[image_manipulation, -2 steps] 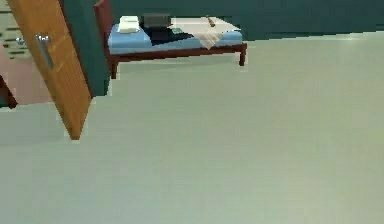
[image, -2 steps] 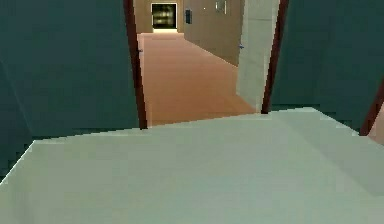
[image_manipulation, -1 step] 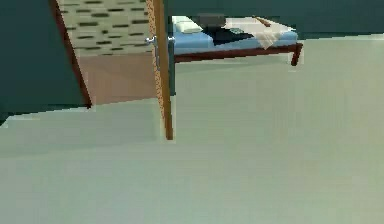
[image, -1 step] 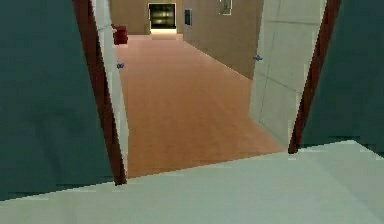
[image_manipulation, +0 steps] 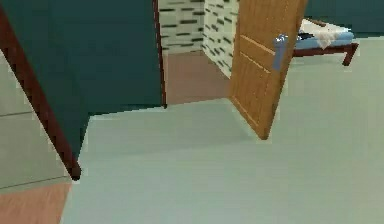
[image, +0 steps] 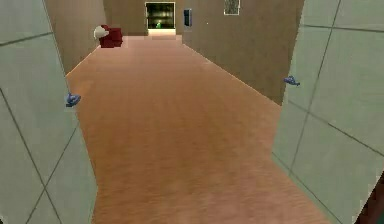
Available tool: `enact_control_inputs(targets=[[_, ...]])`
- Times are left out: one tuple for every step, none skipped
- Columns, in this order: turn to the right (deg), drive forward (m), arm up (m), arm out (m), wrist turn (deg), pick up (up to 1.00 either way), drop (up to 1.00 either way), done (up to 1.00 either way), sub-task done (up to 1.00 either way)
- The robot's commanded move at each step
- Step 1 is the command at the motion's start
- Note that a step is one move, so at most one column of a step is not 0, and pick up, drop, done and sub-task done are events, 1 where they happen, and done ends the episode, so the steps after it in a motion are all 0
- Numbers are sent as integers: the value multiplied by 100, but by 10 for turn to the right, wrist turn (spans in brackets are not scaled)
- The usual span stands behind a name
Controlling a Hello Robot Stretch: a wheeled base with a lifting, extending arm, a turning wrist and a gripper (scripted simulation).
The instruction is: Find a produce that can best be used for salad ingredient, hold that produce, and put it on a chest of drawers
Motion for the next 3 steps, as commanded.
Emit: enact_control_inputs(targets=[[0, 40, 0, 0, 0, 0, 0, 0, 0], [-90, 0, 0, 0, 0, 0, 0, 0, 0], [0, 100, 0, 0, 0, 0, 0, 0, 0]])
